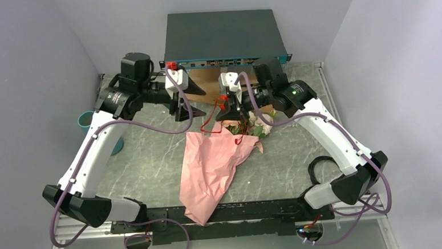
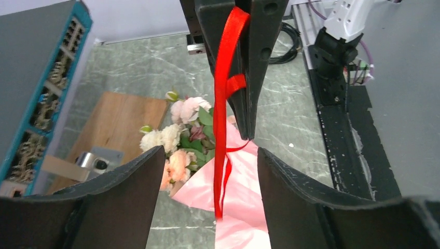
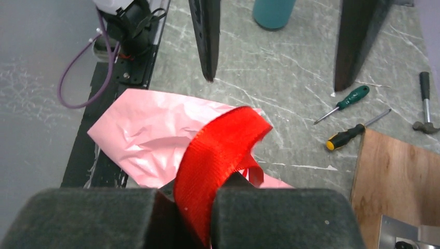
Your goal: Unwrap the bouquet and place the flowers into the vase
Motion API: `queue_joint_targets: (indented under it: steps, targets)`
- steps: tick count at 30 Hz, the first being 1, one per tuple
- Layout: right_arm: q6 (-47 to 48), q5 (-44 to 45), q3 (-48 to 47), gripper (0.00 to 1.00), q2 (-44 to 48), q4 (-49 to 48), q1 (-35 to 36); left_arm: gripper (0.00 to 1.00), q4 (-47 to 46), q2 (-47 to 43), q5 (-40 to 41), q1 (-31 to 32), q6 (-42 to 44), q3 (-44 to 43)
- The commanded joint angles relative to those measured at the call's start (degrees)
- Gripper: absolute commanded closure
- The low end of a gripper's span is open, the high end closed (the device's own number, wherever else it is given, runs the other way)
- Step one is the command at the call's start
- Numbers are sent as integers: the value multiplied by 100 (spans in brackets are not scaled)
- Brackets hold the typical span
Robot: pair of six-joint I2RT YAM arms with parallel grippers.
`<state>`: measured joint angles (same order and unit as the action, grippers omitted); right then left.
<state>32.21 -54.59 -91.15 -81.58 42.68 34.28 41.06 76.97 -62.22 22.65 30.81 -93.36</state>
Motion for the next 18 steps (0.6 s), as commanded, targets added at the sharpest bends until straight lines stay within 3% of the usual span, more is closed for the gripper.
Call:
queue_joint_targets:
  steps: [1, 5, 12, 15, 18]
  targets:
    - [885, -140, -259, 100, -3, 709, 158, 26, 576, 56, -205, 380, 1155, -223]
    - [1096, -42, -249, 100, 2, 841, 263, 23, 525, 37, -25, 779, 1253, -106]
    - [1156, 42, -269, 100, -41, 831, 384, 36, 147, 248, 53, 1126, 833, -154]
    - [1116, 53, -260, 100, -39, 780, 382, 46, 66, 292, 171, 1286, 724, -127]
    - [1105, 75, -235, 100, -21, 739, 387, 66, 17, 280, 350, 1358, 677, -43]
